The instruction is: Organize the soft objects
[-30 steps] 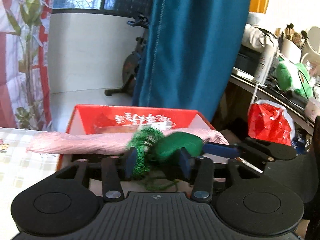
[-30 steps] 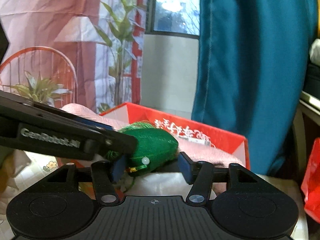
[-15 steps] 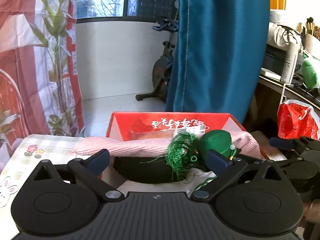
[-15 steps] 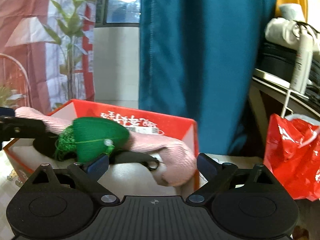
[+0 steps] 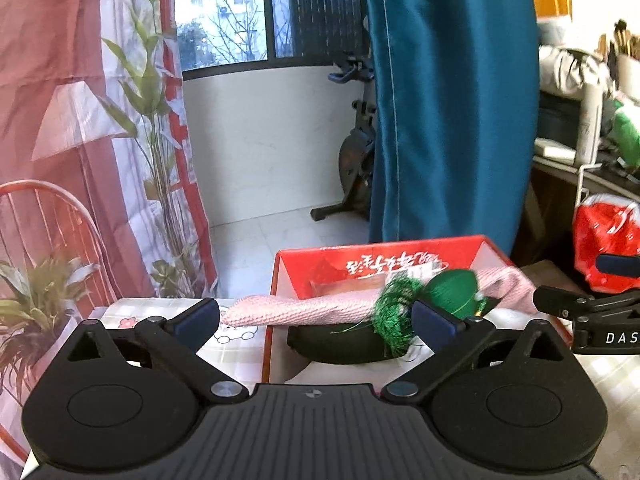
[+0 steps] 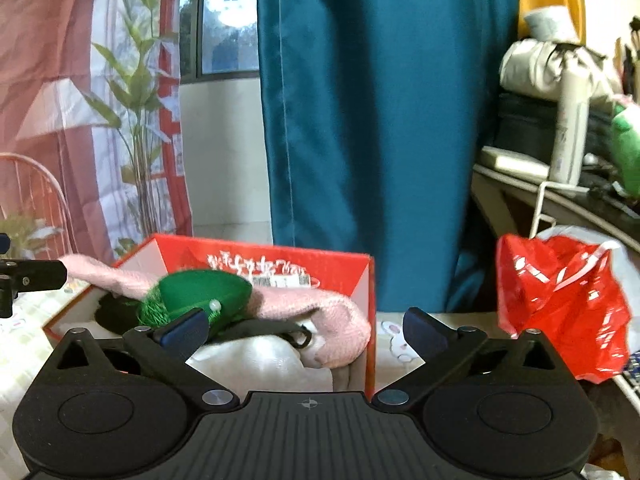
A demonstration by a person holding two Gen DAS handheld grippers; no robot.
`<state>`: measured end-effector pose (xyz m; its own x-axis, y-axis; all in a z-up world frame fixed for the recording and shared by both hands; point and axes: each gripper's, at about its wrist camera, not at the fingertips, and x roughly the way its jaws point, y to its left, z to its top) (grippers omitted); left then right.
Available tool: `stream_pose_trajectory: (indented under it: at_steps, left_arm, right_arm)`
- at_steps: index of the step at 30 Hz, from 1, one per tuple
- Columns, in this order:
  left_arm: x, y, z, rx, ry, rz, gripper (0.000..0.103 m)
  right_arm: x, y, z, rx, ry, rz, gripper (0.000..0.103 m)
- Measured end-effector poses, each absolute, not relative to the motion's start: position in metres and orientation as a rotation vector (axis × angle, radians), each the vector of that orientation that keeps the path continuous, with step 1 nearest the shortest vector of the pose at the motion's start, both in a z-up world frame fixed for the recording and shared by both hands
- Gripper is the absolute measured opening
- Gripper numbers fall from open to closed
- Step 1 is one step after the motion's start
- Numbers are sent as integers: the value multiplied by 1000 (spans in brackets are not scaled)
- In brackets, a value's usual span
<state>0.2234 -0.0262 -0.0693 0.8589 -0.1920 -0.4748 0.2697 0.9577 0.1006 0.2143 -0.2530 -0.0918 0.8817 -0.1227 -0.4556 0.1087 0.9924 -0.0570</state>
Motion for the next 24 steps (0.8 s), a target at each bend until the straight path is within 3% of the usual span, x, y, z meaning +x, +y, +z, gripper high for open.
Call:
stream_pose_trajectory:
  at_steps: [24]
  left_arm:
    - [63, 2, 30, 123, 342, -197, 103]
  right_arm:
    - [57, -211, 38, 63, 354, -90, 103]
